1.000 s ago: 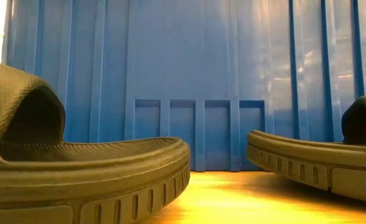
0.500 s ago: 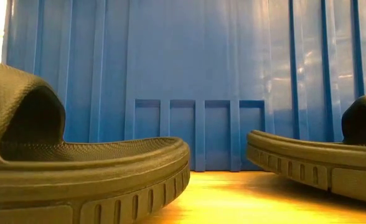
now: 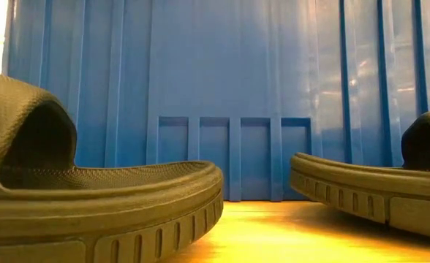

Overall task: Pick and place slides into bin
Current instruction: Put the pink slide into the blue bin

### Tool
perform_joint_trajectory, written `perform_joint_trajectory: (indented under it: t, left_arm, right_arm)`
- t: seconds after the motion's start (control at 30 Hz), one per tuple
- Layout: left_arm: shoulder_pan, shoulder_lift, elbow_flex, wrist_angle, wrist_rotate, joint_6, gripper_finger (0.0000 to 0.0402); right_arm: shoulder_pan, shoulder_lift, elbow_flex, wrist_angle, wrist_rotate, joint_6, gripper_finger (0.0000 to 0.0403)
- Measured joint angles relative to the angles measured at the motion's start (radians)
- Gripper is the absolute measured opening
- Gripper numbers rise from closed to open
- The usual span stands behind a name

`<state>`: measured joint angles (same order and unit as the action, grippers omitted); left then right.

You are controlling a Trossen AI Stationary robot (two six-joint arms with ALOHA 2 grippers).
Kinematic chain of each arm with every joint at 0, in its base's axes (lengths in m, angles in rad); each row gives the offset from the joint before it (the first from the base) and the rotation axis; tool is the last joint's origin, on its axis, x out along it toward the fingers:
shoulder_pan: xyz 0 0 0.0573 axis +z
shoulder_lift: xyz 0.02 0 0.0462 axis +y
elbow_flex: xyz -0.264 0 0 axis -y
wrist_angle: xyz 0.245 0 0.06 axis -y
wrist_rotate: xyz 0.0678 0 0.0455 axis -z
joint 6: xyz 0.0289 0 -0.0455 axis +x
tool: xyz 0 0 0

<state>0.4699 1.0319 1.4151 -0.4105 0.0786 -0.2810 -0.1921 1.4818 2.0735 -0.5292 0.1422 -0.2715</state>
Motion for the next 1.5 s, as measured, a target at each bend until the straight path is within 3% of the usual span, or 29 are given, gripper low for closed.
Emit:
perform_joint_trajectory:
  t: [0.17,0.43,0.53,0.67,1.1,1.5]
  left_arm:
    - [0.083,0.029,0.000,0.019,0.093,-0.006,0.0025]
    - [0.239,0.107,0.000,0.115,0.399,-0.153,0.0024]
    - [0.291,0.156,0.000,0.176,0.547,-0.270,0.0024]
    - [0.323,0.228,-0.002,0.219,0.667,-0.357,0.0024]
    - [0.323,0.282,-0.003,0.331,0.721,-0.446,0.0024]
    - [0.323,0.279,-0.011,0.325,0.746,-0.450,0.0024]
  right_arm:
    - [0.000,0.001,0.000,-0.058,0.141,-0.062,0.0203]
    - [0.049,0.002,0.001,-0.204,0.147,-0.124,0.0203]
    - [0.090,0.015,0.000,-0.203,0.148,-0.233,0.0203]
    - [0.142,0.046,0.000,-0.193,0.150,-0.441,0.0203]
    - [0.168,0.176,0.000,-0.190,0.333,-0.781,0.0203]
    - [0.167,0.212,0.013,-0.118,0.386,-0.958,0.0203]
